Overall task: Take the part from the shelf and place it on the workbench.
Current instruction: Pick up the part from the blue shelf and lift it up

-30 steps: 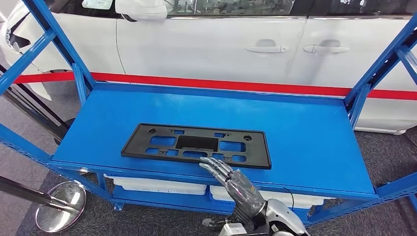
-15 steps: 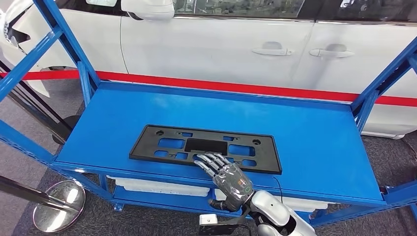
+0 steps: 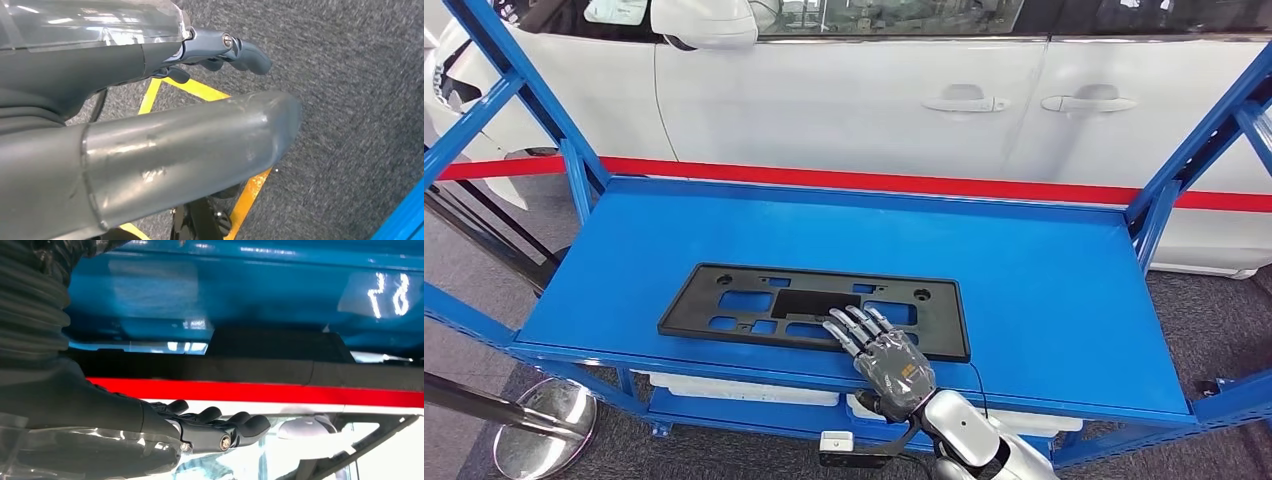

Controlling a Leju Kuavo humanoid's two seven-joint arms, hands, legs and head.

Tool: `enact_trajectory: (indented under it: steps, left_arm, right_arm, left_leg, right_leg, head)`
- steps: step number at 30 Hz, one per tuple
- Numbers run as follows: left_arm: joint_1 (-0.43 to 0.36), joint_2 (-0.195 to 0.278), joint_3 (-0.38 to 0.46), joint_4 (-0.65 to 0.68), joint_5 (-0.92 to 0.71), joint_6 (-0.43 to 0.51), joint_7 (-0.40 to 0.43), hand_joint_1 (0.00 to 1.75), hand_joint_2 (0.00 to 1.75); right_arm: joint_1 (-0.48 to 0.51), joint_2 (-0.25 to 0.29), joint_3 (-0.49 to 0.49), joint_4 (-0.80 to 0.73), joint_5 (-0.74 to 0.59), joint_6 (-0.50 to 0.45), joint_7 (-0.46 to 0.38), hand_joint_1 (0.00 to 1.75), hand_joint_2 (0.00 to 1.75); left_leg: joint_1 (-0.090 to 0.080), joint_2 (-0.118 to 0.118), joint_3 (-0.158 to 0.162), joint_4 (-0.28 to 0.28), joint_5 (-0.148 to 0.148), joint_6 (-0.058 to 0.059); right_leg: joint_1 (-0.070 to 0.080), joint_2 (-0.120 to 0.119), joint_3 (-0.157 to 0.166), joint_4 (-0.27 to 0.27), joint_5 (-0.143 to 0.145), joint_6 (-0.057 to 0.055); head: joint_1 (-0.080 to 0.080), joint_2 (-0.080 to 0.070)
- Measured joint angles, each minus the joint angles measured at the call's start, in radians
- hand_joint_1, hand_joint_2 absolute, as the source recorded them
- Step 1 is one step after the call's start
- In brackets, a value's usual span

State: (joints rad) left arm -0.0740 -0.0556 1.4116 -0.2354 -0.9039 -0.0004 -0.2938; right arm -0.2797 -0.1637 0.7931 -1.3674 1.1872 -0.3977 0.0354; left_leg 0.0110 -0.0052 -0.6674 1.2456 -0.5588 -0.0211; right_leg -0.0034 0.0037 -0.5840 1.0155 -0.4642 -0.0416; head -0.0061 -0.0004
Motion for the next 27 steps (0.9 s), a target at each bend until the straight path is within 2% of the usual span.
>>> enact_trajectory:
  steps: [1,3,5,7,8,10,12,13,14,15,17,19,23,25,27]
  left_arm:
    - [0.000,0.000,0.000,0.000,0.000,0.000,0.000,0.00,0.00]
    - [-0.002,0.002,-0.002,0.000,0.000,0.000,-0.001,0.00,0.00]
    - [-0.002,0.003,-0.004,0.000,-0.001,0.000,-0.002,0.00,0.00]
    - [-0.002,0.004,-0.006,0.000,-0.001,0.000,-0.003,0.00,0.00]
    - [-0.002,0.004,-0.007,0.000,-0.003,-0.001,-0.003,0.00,0.00]
    - [-0.003,0.004,-0.009,0.000,-0.007,-0.002,-0.004,0.00,0.00]
    - [-0.003,0.004,-0.012,0.000,-0.013,-0.003,-0.005,0.00,0.00]
    - [-0.003,0.004,-0.013,0.000,-0.015,-0.003,-0.005,0.00,0.00]
    - [-0.003,0.004,-0.015,0.000,-0.017,-0.004,-0.006,0.00,0.00]
    - [-0.003,0.004,-0.016,0.000,-0.018,-0.005,-0.007,0.00,0.00]
    - [-0.004,0.004,-0.019,0.000,-0.020,-0.007,-0.010,0.00,0.00]
    - [-0.005,0.004,-0.022,0.000,-0.024,-0.009,-0.012,0.00,0.00]
    - [-0.005,0.005,-0.026,0.001,-0.030,-0.012,-0.015,0.00,0.00]
    - [-0.005,0.004,-0.028,0.001,-0.031,-0.014,-0.015,0.00,0.00]
    - [-0.004,0.005,-0.029,0.001,-0.031,-0.015,-0.015,0.00,0.00]
  right_arm:
    - [-0.001,0.003,0.000,0.005,0.000,0.000,0.000,0.00,1.75]
    - [-0.003,0.008,0.001,0.013,0.000,0.000,0.001,0.00,1.75]
    - [-0.004,0.011,0.001,0.020,0.001,-0.001,0.001,0.00,1.75]
    - [-0.006,0.013,0.002,0.026,0.003,-0.004,0.001,0.00,1.75]
    - [-0.008,0.015,0.002,0.028,0.005,-0.009,0.001,0.00,1.75]
    - [-0.016,0.021,0.002,0.031,0.008,-0.018,-0.002,0.00,1.75]
    - [-0.024,0.031,0.004,0.035,-0.003,-0.022,-0.011,0.00,1.75]
    - [-0.028,0.037,0.005,0.037,-0.013,-0.022,-0.016,0.00,1.75]
    - [-0.033,0.043,0.008,0.039,-0.024,-0.020,-0.021,0.00,1.75]
    - [-0.041,0.050,0.012,0.040,-0.033,-0.019,-0.025,0.00,1.75]
    - [-0.059,0.063,0.019,0.042,-0.046,-0.013,-0.029,0.00,1.75]
    - [-0.077,0.077,0.028,0.046,-0.055,-0.004,-0.029,0.00,1.75]
    - [-0.096,0.099,0.043,0.064,-0.094,0.005,-0.038,0.00,1.75]
    - [-0.106,0.106,0.045,0.068,-0.148,0.010,-0.060,0.00,1.75]
    - [-0.111,0.109,0.044,0.063,-0.244,0.037,-0.097,0.00,1.75]
  left_leg:
    - [-0.001,0.000,0.032,-0.070,0.041,0.006]
    - [-0.006,0.000,0.091,-0.195,0.089,0.018]
    - [-0.012,0.000,0.106,-0.232,0.093,0.027]
    - [-0.009,0.001,0.109,-0.242,0.101,0.036]
    - [-0.006,0.002,0.112,-0.249,0.107,0.042]
    - [-0.001,0.005,0.114,-0.260,0.116,0.051]
    - [-0.001,0.005,0.110,-0.259,0.117,0.053]
    - [0.000,0.006,0.109,-0.258,0.117,0.053]
    - [0.000,0.006,0.108,-0.257,0.116,0.052]
    - [0.001,0.006,0.109,-0.255,0.115,0.050]
    - [0.001,0.005,0.109,-0.248,0.110,0.042]
    - [-0.001,0.004,0.105,-0.238,0.105,0.030]
    - [0.003,0.004,0.100,-0.232,0.097,0.004]
    - [0.006,0.004,0.073,-0.167,0.055,-0.005]
    - [0.007,0.004,0.011,-0.033,-0.009,-0.010]
  right_leg:
    - [0.002,0.001,0.003,0.000,-0.001,0.000]
    - [0.006,0.002,0.007,0.002,-0.004,0.005]
    - [0.008,0.003,0.006,0.001,-0.004,0.013]
    - [0.006,0.003,0.007,0.001,-0.004,0.025]
    - [0.006,0.003,0.003,0.011,-0.013,0.031]
    - [0.003,0.001,-0.032,0.089,-0.064,0.041]
    - [-0.003,0.001,-0.094,0.219,-0.126,0.050]
    - [-0.007,0.001,-0.116,0.264,-0.139,0.054]
    - [-0.011,0.000,-0.121,0.273,-0.130,0.057]
    - [-0.015,-0.001,-0.105,0.242,-0.103,0.060]
    - [-0.021,-0.003,-0.039,0.111,-0.038,0.062]
    - [-0.020,-0.002,0.001,0.024,-0.013,0.054]
    - [-0.015,0.001,0.004,0.008,-0.010,0.025]
    - [-0.017,-0.001,0.006,0.002,-0.006,0.012]
    - [-0.013,-0.002,0.006,0.002,-0.007,0.006]
  head:
    - [0.000,0.000]
    - [0.000,0.000]
    - [0.000,0.000]
    - [0.000,0.000]
    - [0.000,0.000]
    - [0.000,0.000]
    - [0.000,0.000]
    - [0.000,0.000]
    - [0.000,0.000]
    - [0.000,0.000]
    - [0.000,0.000]
    - [0.000,0.000]
    - [0.000,0.000]
    - [0.000,0.000]
    - [0.000,0.000]
